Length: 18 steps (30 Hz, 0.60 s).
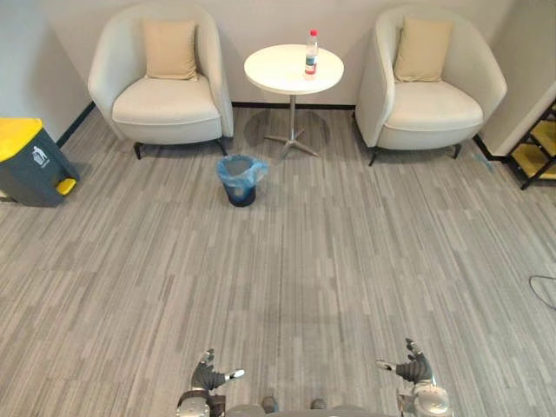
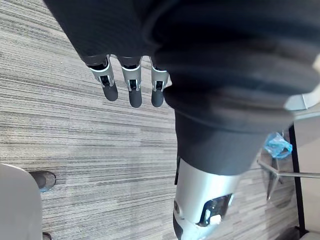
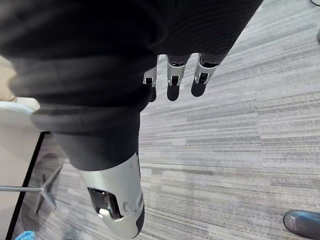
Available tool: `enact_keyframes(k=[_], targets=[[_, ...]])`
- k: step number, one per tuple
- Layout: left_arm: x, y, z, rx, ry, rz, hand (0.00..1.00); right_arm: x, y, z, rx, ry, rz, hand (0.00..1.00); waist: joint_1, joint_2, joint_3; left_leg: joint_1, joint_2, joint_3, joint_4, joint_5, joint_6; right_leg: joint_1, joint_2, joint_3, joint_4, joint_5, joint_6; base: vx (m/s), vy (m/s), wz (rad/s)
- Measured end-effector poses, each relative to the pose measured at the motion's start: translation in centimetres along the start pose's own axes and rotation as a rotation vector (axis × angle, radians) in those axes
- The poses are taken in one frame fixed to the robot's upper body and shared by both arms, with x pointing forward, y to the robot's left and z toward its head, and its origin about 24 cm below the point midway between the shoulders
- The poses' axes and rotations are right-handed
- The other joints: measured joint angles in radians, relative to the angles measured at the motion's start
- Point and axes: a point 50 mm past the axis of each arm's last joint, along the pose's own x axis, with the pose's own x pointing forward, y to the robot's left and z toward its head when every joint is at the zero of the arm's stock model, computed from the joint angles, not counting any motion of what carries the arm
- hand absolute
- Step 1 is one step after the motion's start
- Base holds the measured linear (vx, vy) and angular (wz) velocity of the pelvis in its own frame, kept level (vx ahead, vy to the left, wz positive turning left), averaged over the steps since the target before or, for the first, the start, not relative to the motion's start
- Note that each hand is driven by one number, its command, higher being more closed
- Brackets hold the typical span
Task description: Gather rubbish on tea table into small bin, then transfer packed bag to large trash can.
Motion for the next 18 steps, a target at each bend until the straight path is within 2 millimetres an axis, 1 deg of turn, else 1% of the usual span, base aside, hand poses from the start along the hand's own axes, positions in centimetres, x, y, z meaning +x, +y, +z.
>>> enact_keyframes(k=[3,8,16,18], targets=[[0.0,0.4,0.1,0.014,-0.008,0.001,0.0,-0.1,-0.2,-0.3,-0.007,0.007,0.0,0.0,-0.003,0.001,0.001,0.0,0.001,0.0,0.0,-0.001,-0.001,0.0,0.0,0.0,0.0,0.0,0.0,0.0,0.0,0.0],[-0.1,0.8,0.0,0.019,-0.007,-0.007,0.0,0.0,-0.9,-0.1,-0.02,-0.004,-0.015,0.0,-0.021,0.001,0.002,-0.001,0.001,0.004,0.0,-0.004,-0.005,-0.008,0.0,0.002,0.003,0.0,0.0,-0.04,-0.007,-0.01],[-0.4,1.3,0.2,0.017,-0.039,0.006,0.0,-0.2,-1.3,-0.2,-0.006,-0.006,-0.029,0.0,-0.022,0.001,0.001,-0.032,0.007,0.024,0.006,-0.006,-0.003,-0.034,0.003,0.003,0.005,0.001,-0.002,-0.01,-0.012,-0.04],[-0.4,1.3,0.6,0.015,-0.054,0.008,0.0,-0.2,-1.4,-0.2,0.014,-0.004,-0.037,0.0,-0.021,0.001,0.001,-0.045,0.01,0.031,0.015,-0.013,0.005,-0.044,0.006,0.005,0.005,0.001,-0.002,0.04,-0.008,-0.05]])
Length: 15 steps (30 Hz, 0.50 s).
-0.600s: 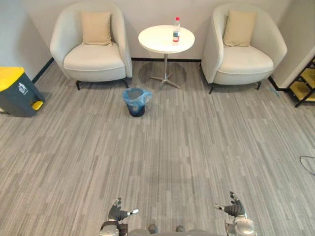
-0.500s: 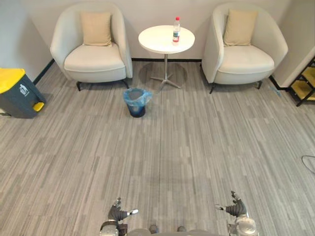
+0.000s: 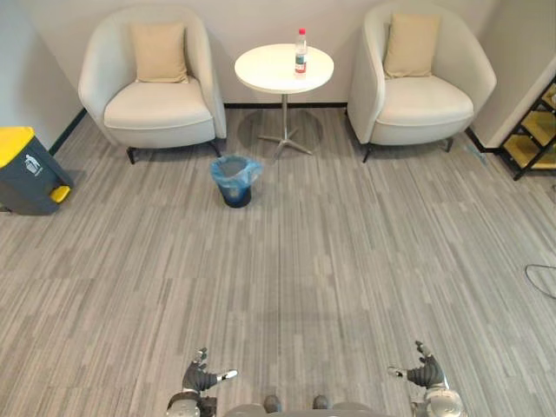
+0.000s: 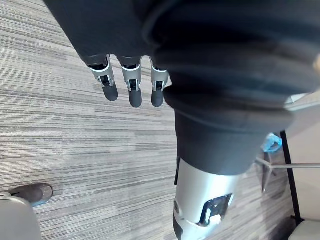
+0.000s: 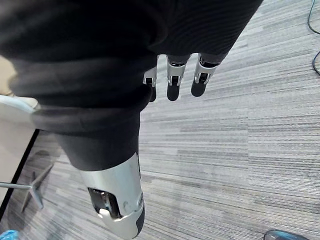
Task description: Gather rubbish on tea table into small bin, then transfer packed bag to large trash can.
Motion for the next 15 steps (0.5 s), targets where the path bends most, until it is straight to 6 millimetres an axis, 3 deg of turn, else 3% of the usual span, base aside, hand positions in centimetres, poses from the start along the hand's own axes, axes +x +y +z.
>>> enact_keyframes(k=[4,6,8,10,11,12,15], targets=[[0.0,0.2,0.7,-0.013,-0.032,0.012,0.0,0.5,-0.5,0.8,0.064,-0.013,-0.03,0.0,0.008,0.005,0.001,-0.045,0.015,0.031,0.087,-0.066,0.007,-0.023,0.009,0.027,0.021,-0.015,0.001,0.05,0.013,-0.26],[0.1,0.7,1.0,-0.031,-0.041,0.034,0.0,0.8,-0.6,1.6,0.092,-0.028,-0.042,0.0,0.013,0.006,0.003,-0.077,0.02,0.052,0.144,-0.112,0.015,-0.077,0.01,0.043,0.11,-0.069,0.015,0.05,0.015,-0.31],[0.2,0.7,2.0,-0.051,-0.084,0.05,0.0,1.0,-0.7,1.9,0.096,-0.029,-0.055,0.0,0.018,0.007,0.009,-0.095,0.019,0.07,0.211,-0.177,0.03,-0.171,-0.011,0.024,0.321,-0.155,0.098,0.11,0.041,-0.28],[0.2,0.9,2.4,-0.065,-0.1,0.056,0.0,1.0,-0.3,1.9,0.106,-0.02,-0.047,0.0,0.022,0.009,0.026,-0.071,0.016,0.071,0.236,-0.217,0.046,-0.266,-0.042,-0.045,0.554,-0.166,0.115,0.16,0.039,-0.16],[0.3,1.0,2.7,-0.059,-0.107,0.061,0.0,0.9,-0.1,1.7,0.11,-0.011,-0.043,0.0,0.011,0.002,0.033,-0.04,0.01,0.07,0.239,-0.239,0.049,-0.316,-0.074,-0.087,0.671,-0.191,0.115,0.23,0.03,-0.04],[0.3,1.0,2.7,-0.055,-0.106,0.066,0.0,1.0,-0.1,1.8,0.11,-0.011,-0.043,0.0,0.008,0.004,0.036,-0.025,0.009,0.069,0.239,-0.246,0.047,-0.332,-0.087,-0.108,0.691,-0.201,0.1,0.32,0.032,-0.05],[0.8,0.8,4.2,-0.066,-0.147,0.066,0.0,1.3,-0.4,2.5,0.124,-0.03,-0.05,0.0,-0.027,0.027,0.061,0.067,0.043,0.034,0.174,-0.254,0.039,-0.429,-0.106,-0.214,0.552,-0.216,0.07,0.43,-0.011,0.28]])
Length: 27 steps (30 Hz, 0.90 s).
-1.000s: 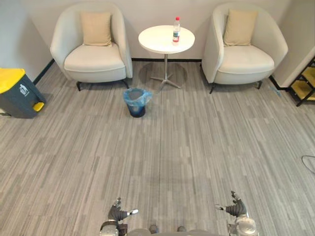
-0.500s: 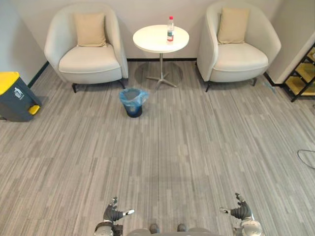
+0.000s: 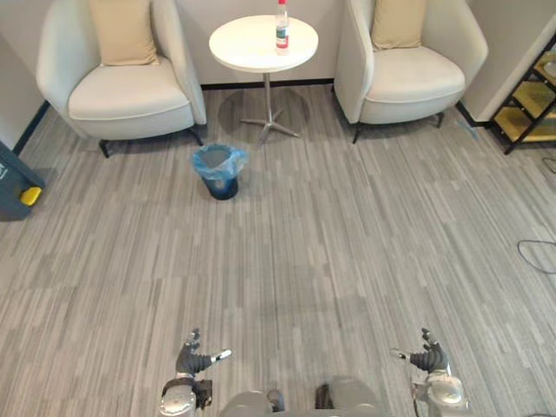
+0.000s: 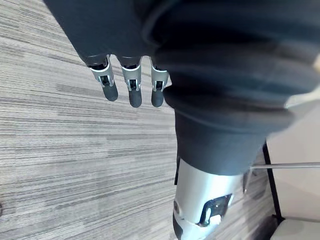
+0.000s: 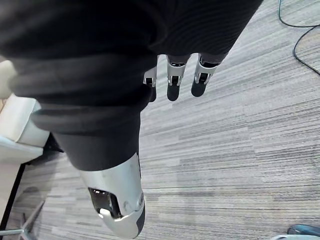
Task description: Gather rubbish on tea table into small bin, then transfer packed bag to large trash can.
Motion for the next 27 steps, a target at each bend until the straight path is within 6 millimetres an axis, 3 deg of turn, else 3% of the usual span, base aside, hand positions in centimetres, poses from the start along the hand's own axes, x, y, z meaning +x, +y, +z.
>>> enact_keyframes(k=[2,3,4,5,6,7,8,9,10,11,12,14,16,18,19,20,21,22,23,24,25,26,27], targets=[[0.5,-0.4,1.1,-0.013,-0.031,-0.004,0.0,0.2,-0.4,0.4,-0.008,-0.011,-0.01,0.0,-0.011,0.017,0.016,0.044,0.03,-0.016,-0.05,0.012,-0.03,-0.04,0.022,-0.014,-0.143,0.077,-0.013,0.52,-0.103,0.5],[0.8,-0.3,1.6,-0.019,-0.044,0.007,0.0,0.3,-0.7,0.4,-0.012,-0.014,-0.023,0.0,-0.012,-0.007,0.017,0.084,0.035,-0.029,-0.067,0.013,-0.075,-0.058,0.03,-0.002,-0.288,0.223,-0.035,0.6,-0.148,0.38],[0.8,-0.3,1.7,-0.021,-0.046,0.007,0.0,0.3,-0.7,0.4,-0.013,-0.014,-0.027,0.0,-0.013,-0.008,0.018,0.092,0.039,-0.033,-0.066,0.01,-0.08,-0.056,0.031,-0.001,-0.293,0.259,-0.047,0.69,-0.198,0.43],[1.0,-0.7,1.7,-0.027,-0.044,0.001,0.0,0.3,-1.1,0.5,-0.018,-0.015,-0.04,0.0,-0.017,0.011,0.022,0.101,0.069,-0.054,-0.034,-0.003,-0.104,-0.052,0.035,-0.014,-0.245,0.311,-0.119,0.83,-0.304,0.37],[1.1,-0.9,2.0,-0.029,-0.053,-0.004,0.0,0.6,-0.6,1.3,-0.008,-0.036,-0.029,0.0,-0.026,0.012,0.026,0.051,0.087,-0.057,0.097,0.038,-0.173,-0.056,0.028,-0.027,-0.169,0.226,-0.132,0.67,-0.254,0.41],[1.2,-1.1,2.1,-0.035,-0.053,-0.007,0.0,0.7,-0.5,1.5,-0.007,-0.044,-0.025,0.0,-0.028,0.019,0.032,0.015,0.096,-0.057,0.196,0.065,-0.187,-0.032,0.03,-0.036,-0.166,0.2,-0.138,0.5,-0.218,0.32],[1.2,-1.4,2.2,-0.043,-0.053,-0.012,0.0,0.7,-0.5,1.7,-0.007,-0.049,-0.025,0.0,-0.028,0.028,0.043,-0.032,0.113,-0.054,0.323,0.111,-0.179,0.01,0.039,-0.045,-0.18,0.18,-0.142,0.5,-0.221,0.2],[1.0,-1.8,1.8,-0.059,-0.041,-0.018,0.0,0.7,-0.2,1.8,-0.009,-0.052,-0.017,0.0,-0.015,0.033,0.057,-0.123,0.166,-0.046,0.589,0.24,-0.164,0.111,0.062,-0.05,-0.232,0.156,-0.155,0.73,-0.309,-0.02],[0.8,-2.0,1.4,-0.07,-0.028,-0.021,0.0,0.7,0.3,2.0,-0.002,-0.06,0.001,0.0,0.0,0.037,0.058,-0.202,0.216,-0.019,0.798,0.21,-0.125,0.213,0.092,-0.037,-0.296,0.153,-0.159,0.72,-0.284,-0.21],[0.7,-2.0,1.3,-0.072,-0.025,-0.02,0.0,0.7,0.7,2.3,0.017,-0.069,0.008,0.0,0.01,0.024,0.066,-0.252,0.228,0.003,0.88,0.187,-0.102,0.296,0.102,-0.023,-0.358,0.15,-0.163,0.68,-0.225,-0.35],[0.7,-2.0,1.3,-0.077,-0.025,-0.02,0.0,0.7,1.1,2.7,0.041,-0.085,0.002,0.0,0.027,-0.001,0.077,-0.312,0.219,0.025,0.883,0.168,-0.086,0.39,0.103,-0.006,-0.441,0.15,-0.163,0.45,-0.137,-0.25],[0.7,-2.1,1.3,-0.084,-0.028,-0.021,0.0,0.8,1.1,3.4,0.069,-0.11,-0.004,0.0,0.04,-0.007,0.08,-0.421,0.203,0.07,0.773,0.14,-0.086,0.476,0.103,0.014,-0.526,0.147,-0.161,0.5,-0.113,-0.27],[0.7,-2.1,1.3,-0.089,-0.027,-0.019,0.0,1.1,0.8,3.9,0.079,-0.116,-0.012,0.0,0.058,-0.004,0.084,-0.504,0.164,0.094,0.564,0.142,-0.087,0.524,0.098,0.049,-0.558,0.13,-0.143,0.56,-0.008,-0.53],[0.4,-2.2,0.7,-0.098,-0.007,-0.016,0.0,1.2,0.9,4.0,0.086,-0.11,-0.016,0.0,0.07,-0.007,0.089,-0.52,0.1,0.088,0.273,0.174,-0.123,0.587,0.08,0.082,-0.582,0.094,-0.12,0.55,0.097,-0.64],[0.1,-2.4,0.3,-0.105,0.004,-0.017,0.0,1.2,0.7,3.5,0.082,-0.095,-0.024,0.0,0.085,0.006,0.082,-0.508,0.077,0.083,0.092,0.224,-0.143,0.627,0.087,0.107,-0.605,0.071,-0.1,0.58,0.194,-0.74],[-0.1,-2.4,-0.2,-0.109,0.019,-0.013,0.0,1.0,0.5,3.0,0.074,-0.082,-0.033,0.0,0.092,0.029,0.074,-0.521,0.083,0.069,0.05,0.277,-0.09,0.667,0.105,0.133,-0.611,0.025,-0.085,0.6,0.233,-0.7],[-0.2,-2.1,-0.5,-0.107,0.029,-0.005,0.0,0.9,0.8,2.7,0.076,-0.068,-0.028,0.0,0.094,0.028,0.067,-0.526,0.075,0.058,0.094,0.322,-0.052,0.685,0.099,0.141,-0.598,0.0,-0.082,0.62,0.247,-0.38],[-0.1,-1.9,-0.4,-0.109,0.027,0.004,0.0,0.6,1.2,1.9,0.073,-0.04,-0.018,0.0,0.098,-0.015,0.056,-0.538,0.043,0.057,0.165,0.314,-0.021,0.676,0.064,0.153,-0.52,-0.049,-0.081,0.67,0.221,-0.09],[-0.1,-2.1,-0.3,-0.113,0.024,0.003,0.0,0.4,1.2,1.0,0.066,-0.01,-0.016,0.0,0.101,-0.047,0.037,-0.541,0.03,0.072,0.209,0.277,0.028,0.615,0.029,0.156,-0.351,-0.077,-0.039,0.67,0.195,0.01],[-0.1,-2.2,-0.3,-0.112,0.025,0.003,0.0,0.4,1.4,0.7,0.065,0.003,-0.014,0.0,0.098,-0.057,0.035,-0.535,0.025,0.071,0.225,0.248,0.028,0.567,0.015,0.16,-0.233,-0.075,-0.017,0.66,0.182,0.17],[0.0,-2.1,-0.2,-0.108,0.026,0.005,0.0,0.4,1.8,0.6,0.069,0.013,-0.006,0.0,0.08,-0.075,0.041,-0.499,0.0,0.058,0.241,0.203,0.036,0.457,-0.017,0.169,0.058,-0.003,0.12,0.62,0.181,0.39],[0.2,-1.8,-0.3,-0.094,0.034,0.011,0.0,0.2,2.1,0.4,0.075,0.023,0.001,0.0,0.068,-0.09,0.042,-0.458,-0.026,0.045,0.238,0.175,0.042,0.388,-0.038,0.183,0.246,0.058,0.194,0.62,0.165,0.56],[0.2,-1.6,-0.3,-0.082,0.039,0.014,0.0,0.1,2.3,0.2,0.077,0.03,0.007,0.0,0.052,-0.097,0.048,-0.395,-0.045,0.032,0.231,0.149,0.055,0.341,-0.063,0.172,0.389,0.044,0.164,0.65,0.128,0.56]])
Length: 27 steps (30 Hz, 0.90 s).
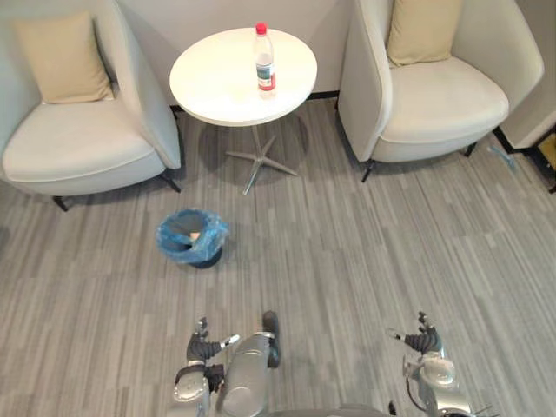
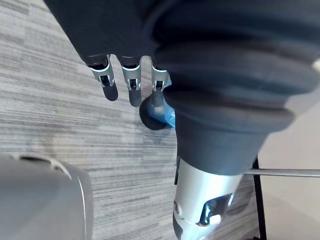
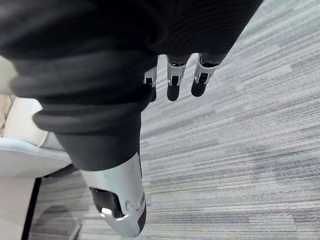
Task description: Gather rubbish on tea table into small bin, then transfer packed bag to large trash can.
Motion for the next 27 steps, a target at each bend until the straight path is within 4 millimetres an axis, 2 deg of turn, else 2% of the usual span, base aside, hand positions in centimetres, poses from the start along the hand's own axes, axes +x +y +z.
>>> enact_keyframes(k=[1,2,4,5,6,7,8,9,10,11,12,13,14,15,16,17,18,19,21,22,23,24,26,27], targets=[[-0.1,0.0,-0.1,0.003,0.005,0.001,0.0,-0.1,0.0,-0.3,-0.003,0.009,0.002,0.0,-0.003,0.005,0.002,0.071,-0.011,-0.012,-0.017,-0.022,0.005,-0.029,-0.022,-0.03,0.058,-0.022,-0.042,0.64,0.09,0.42],[-0.1,-0.1,-0.1,0.005,0.003,-0.005,0.0,-0.2,-0.1,-0.5,-0.006,0.012,0.002,0.0,-0.006,0.02,0.005,0.164,-0.012,-0.025,-0.062,-0.043,0.007,-0.069,-0.039,-0.085,0.049,-0.05,-0.095,0.75,0.086,0.33],[0.2,-0.1,0.4,0.005,-0.013,-0.006,0.0,-0.2,0.2,-0.2,-0.017,-0.001,0.015,0.0,-0.011,0.048,-0.001,0.263,-0.001,-0.057,-0.136,-0.046,0.004,-0.148,-0.031,-0.164,-0.094,-0.085,-0.156,0.59,0.02,0.47],[0.4,-0.3,0.8,-0.001,-0.024,-0.011,0.0,-0.1,0.4,0.1,-0.022,-0.013,0.021,0.0,-0.025,0.059,-0.002,0.299,0.012,-0.074,-0.164,-0.045,0.003,-0.199,-0.011,-0.183,-0.258,-0.085,-0.163,0.57,-0.057,0.72],[0.5,-0.4,1.0,-0.003,-0.03,-0.011,0.0,0.0,0.4,0.4,-0.025,-0.021,0.021,0.0,-0.032,0.071,0.0,0.334,0.026,-0.09,-0.189,-0.05,-0.017,-0.239,0.012,-0.175,-0.446,-0.045,-0.158,0.58,-0.079,0.66],[0.6,-0.4,1.2,-0.003,-0.035,-0.013,0.0,0.0,0.4,0.4,-0.027,-0.021,0.021,0.0,-0.035,0.073,0.001,0.353,0.034,-0.097,-0.202,-0.054,-0.027,-0.249,0.023,-0.166,-0.549,-0.002,-0.157,0.58,-0.123,0.65],[0.6,-0.4,1.3,-0.003,-0.036,-0.01,0.0,0.0,0.4,0.4,-0.03,-0.021,0.021,0.0,-0.04,0.072,0.001,0.396,0.046,-0.097,-0.228,-0.072,-0.066,-0.251,0.043,-0.143,-0.753,0.118,-0.154,0.72,-0.206,0.69],[0.6,-0.3,0.9,0.0,-0.022,-0.008,0.0,0.0,0.3,0.2,-0.03,-0.015,0.018,0.0,-0.048,0.067,-0.001,0.445,0.059,-0.103,-0.249,-0.092,-0.1,-0.238,0.052,-0.118,-0.832,0.27,-0.145,0.74,-0.236,0.68],[0.5,-0.2,0.7,0.005,-0.013,-0.004,0.0,-0.1,0.2,-0.1,-0.033,-0.008,0.017,0.0,-0.052,0.067,-0.005,0.464,0.067,-0.11,-0.252,-0.101,-0.115,-0.226,0.061,-0.101,-0.832,0.347,-0.161,0.78,-0.28,0.44],[0.4,-0.6,0.2,-0.004,0.01,-0.009,0.0,0.0,-0.1,0.0,-0.038,-0.008,0.008,0.0,-0.049,0.1,-0.016,0.468,0.112,-0.126,-0.234,-0.107,-0.138,-0.225,0.094,-0.096,-0.799,0.357,-0.212,0.52,-0.209,0.14],[0.4,-0.7,0.1,-0.004,0.014,-0.013,0.0,0.2,0.0,0.5,-0.032,-0.021,0.01,0.0,-0.05,0.104,-0.016,0.451,0.122,-0.128,-0.196,-0.098,-0.154,-0.231,0.098,-0.109,-0.774,0.339,-0.226,0.59,-0.27,0.22],[0.5,-1.0,0.1,-0.009,0.018,-0.02,0.0,0.2,0.1,0.8,-0.031,-0.031,0.011,0.0,-0.054,0.104,-0.016,0.399,0.137,-0.128,-0.075,-0.071,-0.195,-0.217,0.097,-0.131,-0.747,0.29,-0.233,0.52,-0.286,0.49],[0.5,-1.7,0.4,-0.034,0.012,-0.028,0.0,0.1,0.0,0.7,-0.036,-0.03,0.008,0.0,-0.058,0.114,-0.009,0.316,0.171,-0.122,0.152,-0.015,-0.213,-0.146,0.107,-0.162,-0.774,0.264,-0.246,0.5,-0.284,0.63],[0.5,-2.1,0.5,-0.045,0.011,-0.035,0.0,0.1,0.0,0.5,-0.037,-0.025,0.007,0.0,-0.056,0.118,-0.004,0.264,0.204,-0.112,0.275,0.014,-0.216,-0.096,0.117,-0.177,-0.804,0.259,-0.25,0.47,-0.258,0.53],[0.5,-2.5,0.5,-0.065,0.014,-0.044,0.0,-0.1,0.1,0.2,-0.033,-0.016,0.011,0.0,-0.041,0.117,-0.002,0.196,0.264,-0.054,0.442,-0.001,-0.196,-0.006,0.138,-0.189,-0.852,0.253,-0.259,0.43,-0.213,0.26],[0.4,-2.9,0.5,-0.077,0.017,-0.053,0.0,-0.2,0.4,0.4,-0.021,-0.029,0.013,0.0,-0.025,0.107,-0.001,0.148,0.286,-0.002,0.483,-0.013,-0.179,0.059,0.139,-0.194,-0.889,0.247,-0.267,0.4,-0.2,0.11],[0.4,-3.2,0.5,-0.084,0.017,-0.058,0.0,-0.2,0.4,0.7,-0.014,-0.041,0.011,0.0,-0.022,0.099,0.001,0.128,0.285,0.022,0.467,-0.019,-0.17,0.082,0.135,-0.195,-0.909,0.247,-0.267,0.35,-0.148,0.01],[0.3,-3.6,0.7,-0.092,0.014,-0.07,0.0,-0.1,0.2,1.3,0.008,-0.065,0.0,0.0,-0.017,0.094,0.003,0.082,0.275,0.058,0.369,-0.023,-0.165,0.109,0.125,-0.196,-0.935,0.245,-0.263,0.3,-0.075,-0.01],[0.4,-3.8,0.8,-0.09,0.013,-0.076,0.0,0.0,0.1,1.5,0.031,-0.07,-0.009,0.0,-0.016,0.103,0.004,0.041,0.24,0.071,0.158,-0.012,-0.173,0.125,0.113,-0.199,-0.945,0.228,-0.24,0.32,0.016,-0.03],[0.3,-3.9,0.6,-0.086,0.017,-0.08,0.0,0.0,-0.7,1.2,0.024,-0.061,-0.029,0.0,-0.016,0.132,-0.001,0.045,0.217,0.068,-0.026,0.079,-0.191,0.14,0.12,-0.193,-0.941,0.204,-0.221,0.33,0.129,-0.09],[-0.1,-4.2,0.0,-0.082,0.036,-0.088,0.0,-0.1,-1.5,0.6,0.011,-0.044,-0.044,0.0,-0.013,0.175,-0.009,0.05,0.222,0.046,-0.103,0.18,-0.134,0.153,0.15,-0.181,-0.934,0.18,-0.202,0.27,0.143,-0.06],[0.0,-4.1,-0.1,-0.079,0.041,-0.085,0.0,-0.1,-1.3,0.4,0.016,-0.031,-0.042,0.0,-0.012,0.181,-0.01,0.064,0.214,0.047,-0.1,0.165,-0.115,0.163,0.148,-0.176,-0.928,0.166,-0.192,0.2,0.12,0.02],[0.0,-3.3,-0.4,-0.066,0.046,-0.068,0.0,-0.5,-0.5,-0.3,0.002,-0.01,-0.015,0.0,0.001,0.129,-0.013,0.108,0.163,0.061,-0.147,0.155,-0.106,0.155,0.091,-0.147,-0.886,0.118,-0.162,0.19,0.096,-0.08],[-0.1,-2.8,-0.7,-0.056,0.055,-0.059,0.0,-0.5,0.1,0.0,-0.022,-0.024,0.006,0.0,0.002,0.103,-0.01,0.119,0.139,0.077,-0.144,0.108,-0.095,0.128,0.046,-0.129,-0.8,0.055,-0.138,0.18,0.092,-0.22]])
